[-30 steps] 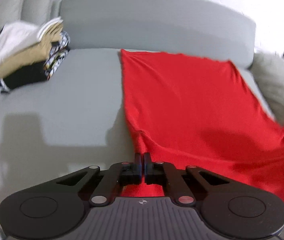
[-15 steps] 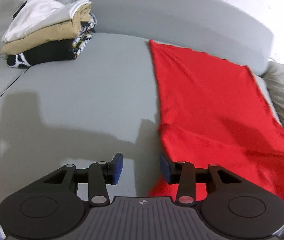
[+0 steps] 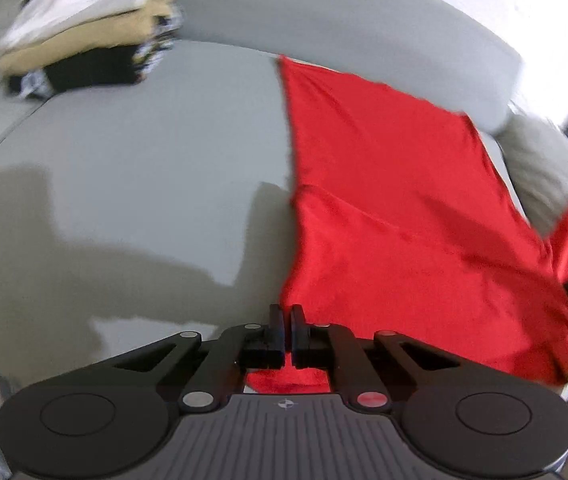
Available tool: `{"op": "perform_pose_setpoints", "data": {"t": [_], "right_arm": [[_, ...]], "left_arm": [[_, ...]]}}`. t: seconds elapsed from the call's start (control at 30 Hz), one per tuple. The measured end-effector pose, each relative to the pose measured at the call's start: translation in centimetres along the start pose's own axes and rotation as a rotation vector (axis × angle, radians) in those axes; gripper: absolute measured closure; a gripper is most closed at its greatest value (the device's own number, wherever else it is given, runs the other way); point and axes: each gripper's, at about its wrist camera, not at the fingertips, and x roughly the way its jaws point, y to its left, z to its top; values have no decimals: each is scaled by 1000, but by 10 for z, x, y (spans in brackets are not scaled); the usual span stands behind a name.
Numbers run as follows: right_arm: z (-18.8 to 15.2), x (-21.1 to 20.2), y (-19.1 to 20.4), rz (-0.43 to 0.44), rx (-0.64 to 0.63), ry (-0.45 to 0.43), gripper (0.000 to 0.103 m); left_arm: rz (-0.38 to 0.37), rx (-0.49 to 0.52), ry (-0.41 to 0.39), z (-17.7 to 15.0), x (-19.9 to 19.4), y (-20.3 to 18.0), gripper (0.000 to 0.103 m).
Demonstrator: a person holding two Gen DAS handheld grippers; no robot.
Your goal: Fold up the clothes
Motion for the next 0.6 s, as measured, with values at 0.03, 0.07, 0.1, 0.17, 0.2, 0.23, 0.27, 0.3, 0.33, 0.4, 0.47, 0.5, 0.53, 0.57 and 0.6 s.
{"op": "perform_pose_setpoints", "data": {"t": [0.03,0.07,0.1,0.17,0.2,0.23,0.27,0.3,0.33,0.4,0.47,0.5,0.53,0.57,0.6], "right_arm": [[0,-2,0,4,5,-6,96],[1,-5,0,9,11,-12,96],[1,-6,1,9,13,-18,96],[1,-3,3,-4,-6,0,96],[1,2,3,-19,-20,21,90],[0,6,3,-30,-38,35,76],[0,9,3,-42,-55,46,70],[0,6,2,-58,-64,38,58],[-1,3,0,-71,-69,31,55],[-1,-10,-9,-46,-29,24,54],[-4,-27,-19,-12,19,-2,54],[-7,-36,-24,9,43,-23,54],[-10,-44,-26,27,57,-39,56],[-13,-51,-28,45,68,-53,58],[-17,-54,-25,70,52,-53,72]], "left_arm": [[-4,-63,-1,-2,1,7,99],[-8,-127,-1,-3,2,14,98],[-13,-192,-2,-5,4,21,94],[-28,-270,-9,-9,4,32,91],[-20,-281,-14,-10,2,34,88],[7,-277,-21,-10,-2,35,87],[68,-263,-26,-10,-6,34,88],[130,-248,-31,-10,-10,33,93],[191,-222,-39,-10,-14,30,95],[235,-190,-70,-12,-25,27,93],[200,-168,-109,-14,-36,18,93],[171,-136,-129,-15,-40,10,93],[141,-95,-143,-15,-42,-1,93],[102,-43,-148,-15,-41,-16,93],[62,9,-152,-15,-38,-31,93]]}}
